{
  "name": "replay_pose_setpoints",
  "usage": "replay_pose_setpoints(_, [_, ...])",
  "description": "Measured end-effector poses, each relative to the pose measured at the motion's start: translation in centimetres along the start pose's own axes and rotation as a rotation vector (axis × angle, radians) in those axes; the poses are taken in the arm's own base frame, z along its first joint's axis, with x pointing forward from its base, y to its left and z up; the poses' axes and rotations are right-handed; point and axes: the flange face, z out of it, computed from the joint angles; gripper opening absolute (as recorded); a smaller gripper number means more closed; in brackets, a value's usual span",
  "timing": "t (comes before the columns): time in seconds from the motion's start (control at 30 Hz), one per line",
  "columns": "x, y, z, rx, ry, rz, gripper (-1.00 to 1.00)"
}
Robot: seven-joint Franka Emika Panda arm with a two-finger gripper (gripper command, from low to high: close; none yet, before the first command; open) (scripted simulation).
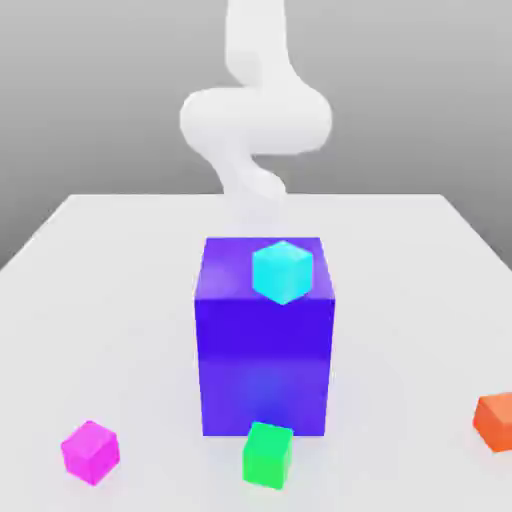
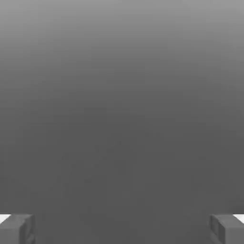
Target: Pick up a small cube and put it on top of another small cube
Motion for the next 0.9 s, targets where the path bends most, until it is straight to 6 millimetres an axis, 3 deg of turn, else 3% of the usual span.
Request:
replay_pose_setpoints(0.27, [-6.2, 4.9, 12.4, -0.347, -0.168, 0.375, 0.00])
replay_pose_setpoints(0.47, [-11.0, 10.6, 19.3, -0.627, -0.215, 0.641, 0.00])
replay_pose_setpoints(0.6, [-13.3, 13.6, 23.6, -0.660, -0.216, 0.671, 0.00])
replay_pose_setpoints(0.63, [-13.7, 14.1, 24.3, -0.662, -0.216, 0.672, -1.00])
replay_pose_setpoints(0.83, [-13.9, 14.4, 24.7, -0.659, -0.220, 0.674, -1.00])
replay_pose_setpoints(0.9, [-13.4, 13.7, 23.8, -0.660, -0.219, 0.674, -1.00])
